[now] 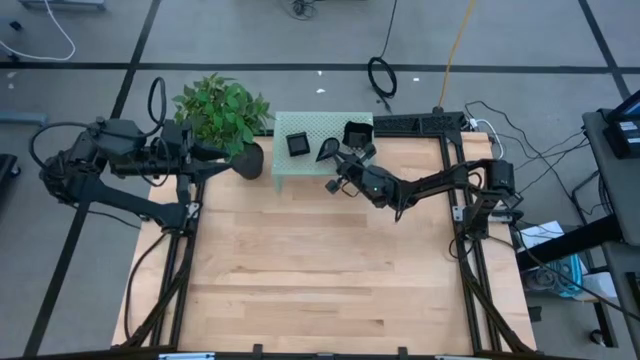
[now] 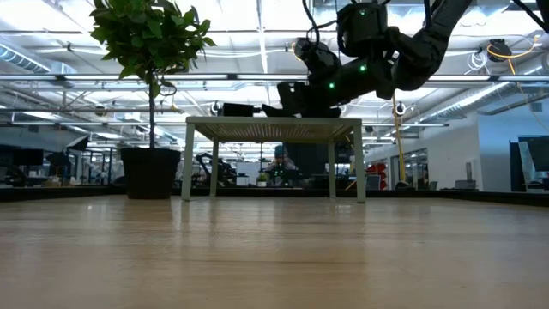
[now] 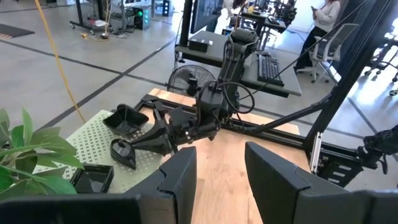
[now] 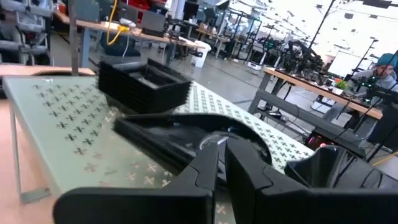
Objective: Pick & Place Mini shaped plates
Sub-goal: Return to Home Position
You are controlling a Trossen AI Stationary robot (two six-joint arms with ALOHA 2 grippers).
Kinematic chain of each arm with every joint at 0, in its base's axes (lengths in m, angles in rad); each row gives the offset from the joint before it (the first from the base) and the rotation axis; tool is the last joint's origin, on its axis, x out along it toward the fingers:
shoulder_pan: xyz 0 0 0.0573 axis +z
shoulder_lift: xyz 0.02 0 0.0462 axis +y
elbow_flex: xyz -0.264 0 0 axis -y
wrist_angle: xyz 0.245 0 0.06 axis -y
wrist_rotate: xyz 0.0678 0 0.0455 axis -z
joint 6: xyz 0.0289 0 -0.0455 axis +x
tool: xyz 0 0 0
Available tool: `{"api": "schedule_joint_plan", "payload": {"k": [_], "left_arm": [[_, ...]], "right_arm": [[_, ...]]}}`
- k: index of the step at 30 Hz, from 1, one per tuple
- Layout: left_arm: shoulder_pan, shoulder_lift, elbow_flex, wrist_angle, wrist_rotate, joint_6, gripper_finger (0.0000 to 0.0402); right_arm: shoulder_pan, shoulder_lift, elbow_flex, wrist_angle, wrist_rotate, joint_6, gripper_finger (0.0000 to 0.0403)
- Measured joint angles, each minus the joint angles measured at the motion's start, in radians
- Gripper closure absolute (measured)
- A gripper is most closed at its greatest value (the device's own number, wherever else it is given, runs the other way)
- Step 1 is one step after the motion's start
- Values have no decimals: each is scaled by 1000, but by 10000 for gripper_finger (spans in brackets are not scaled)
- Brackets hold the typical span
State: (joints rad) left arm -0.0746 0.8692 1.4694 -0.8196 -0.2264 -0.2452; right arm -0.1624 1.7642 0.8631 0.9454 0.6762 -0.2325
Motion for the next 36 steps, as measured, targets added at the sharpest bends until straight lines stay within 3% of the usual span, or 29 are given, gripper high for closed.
{"api": "schedule_joint_plan", "payload": {"k": [7,13,19,28,33,36], "left_arm": [[0,0,0,0,0,-4,261],[0,-18,-1,-4,8,-30,261],[0,-82,-1,-46,62,-25,261],[0,-125,-64,-127,61,-34,261],[0,-156,-172,-110,61,-82,261],[0,-184,-244,-78,57,-106,261]], "right_arm": [[38,-39,0,93,2,-46,383],[142,-212,-1,46,2,-92,383],[251,-461,-1,-254,3,-163,383],[353,-822,-1,-869,-44,160,383],[381,-946,-1,-1043,-150,306,383],[400,-990,-10,-1097,-160,318,383]]}}
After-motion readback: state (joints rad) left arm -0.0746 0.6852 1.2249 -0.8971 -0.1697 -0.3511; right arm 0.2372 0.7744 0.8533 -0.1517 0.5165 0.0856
